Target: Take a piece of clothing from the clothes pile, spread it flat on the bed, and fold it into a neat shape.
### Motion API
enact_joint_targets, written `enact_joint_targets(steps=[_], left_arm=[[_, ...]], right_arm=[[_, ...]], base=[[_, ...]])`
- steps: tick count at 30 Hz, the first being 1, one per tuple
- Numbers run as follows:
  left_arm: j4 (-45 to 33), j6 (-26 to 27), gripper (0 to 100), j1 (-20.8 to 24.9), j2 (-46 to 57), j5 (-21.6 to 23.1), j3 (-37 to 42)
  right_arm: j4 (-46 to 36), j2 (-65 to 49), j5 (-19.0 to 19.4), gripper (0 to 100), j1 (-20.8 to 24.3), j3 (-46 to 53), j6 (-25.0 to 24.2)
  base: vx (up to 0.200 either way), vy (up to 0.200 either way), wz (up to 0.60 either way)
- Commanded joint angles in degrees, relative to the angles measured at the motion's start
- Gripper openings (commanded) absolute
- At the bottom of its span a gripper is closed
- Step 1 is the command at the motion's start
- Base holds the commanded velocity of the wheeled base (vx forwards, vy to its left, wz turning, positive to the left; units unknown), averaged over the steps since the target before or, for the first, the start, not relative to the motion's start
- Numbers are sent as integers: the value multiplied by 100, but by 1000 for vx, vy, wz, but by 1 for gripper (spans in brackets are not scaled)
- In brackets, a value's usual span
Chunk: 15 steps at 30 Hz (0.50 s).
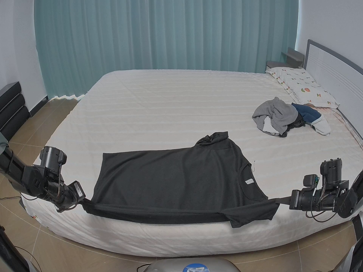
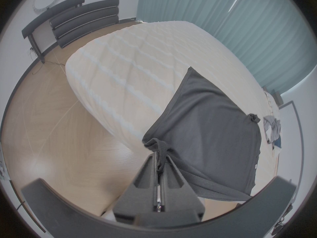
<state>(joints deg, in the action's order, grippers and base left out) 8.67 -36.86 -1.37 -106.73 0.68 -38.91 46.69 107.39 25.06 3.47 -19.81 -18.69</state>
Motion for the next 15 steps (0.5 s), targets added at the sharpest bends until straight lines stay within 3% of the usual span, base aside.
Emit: enact_joint_targets(steps=[1, 15], left_arm=[[3, -137, 0, 5, -419, 55, -310], [-14, -515, 0, 22, -1588, 55, -1356]], right_arm=[[7, 503, -19, 0, 22, -331, -12], [7, 1496, -98, 0, 145, -1508, -214]], base=[[0, 0, 0], [0, 0, 0]])
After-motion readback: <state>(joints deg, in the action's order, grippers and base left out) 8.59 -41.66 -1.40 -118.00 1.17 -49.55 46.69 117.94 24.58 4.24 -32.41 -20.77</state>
